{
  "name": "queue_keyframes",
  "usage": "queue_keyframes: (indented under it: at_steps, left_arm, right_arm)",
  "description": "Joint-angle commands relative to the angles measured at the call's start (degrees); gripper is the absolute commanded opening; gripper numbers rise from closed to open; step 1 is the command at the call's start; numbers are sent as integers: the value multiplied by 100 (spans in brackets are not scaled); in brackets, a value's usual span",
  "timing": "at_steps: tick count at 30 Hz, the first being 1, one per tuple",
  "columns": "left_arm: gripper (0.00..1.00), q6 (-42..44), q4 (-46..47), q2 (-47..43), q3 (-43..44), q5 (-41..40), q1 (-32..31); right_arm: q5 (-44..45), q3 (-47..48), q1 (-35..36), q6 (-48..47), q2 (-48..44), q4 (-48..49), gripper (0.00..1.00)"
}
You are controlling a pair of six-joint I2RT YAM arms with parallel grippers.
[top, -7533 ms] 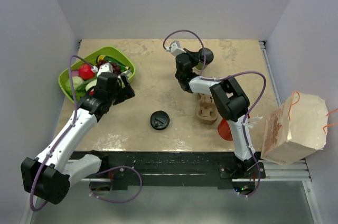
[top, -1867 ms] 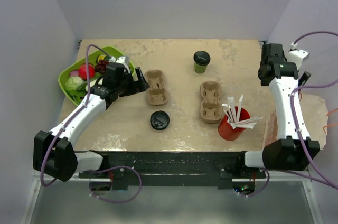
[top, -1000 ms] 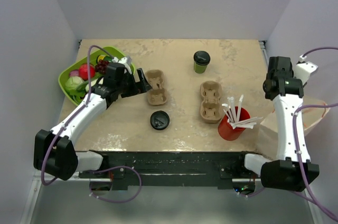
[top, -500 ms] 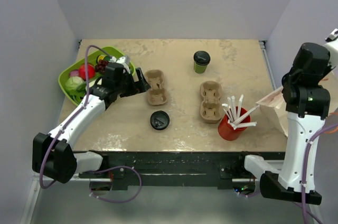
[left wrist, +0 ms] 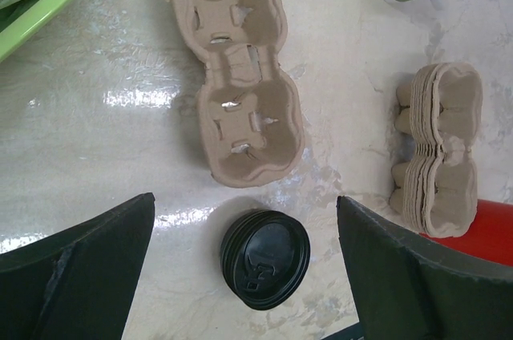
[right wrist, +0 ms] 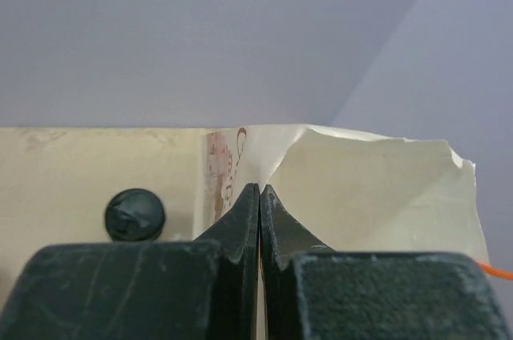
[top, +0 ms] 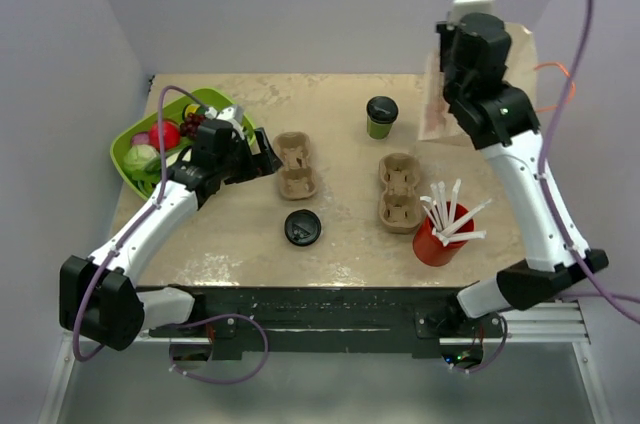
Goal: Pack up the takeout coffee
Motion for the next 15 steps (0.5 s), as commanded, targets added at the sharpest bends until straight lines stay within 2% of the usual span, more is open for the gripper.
queue_keyframes:
  at_steps: [1,6,10,12,15]
  left_arm:
    - [100,82,-15,-205,109,-118,42]
    - [100,46,-208,-284,83,-250,50]
    - [100,-32,-252,-372,13,-276,50]
    - [100,-76,-314,-407,-22,-321,50]
    - [100,-138,-349,-477,-93,-365,50]
  right_arm:
    - [-76,642,875,-986,363,862,0]
    - [1029,1144,1815,-961,1067,714,0]
    - [1322,1381,2212,-419,1507,196,0]
    - [1297,1312,2309,-268,1622,10,0]
    - [629,917,2327,-145,1596,195,0]
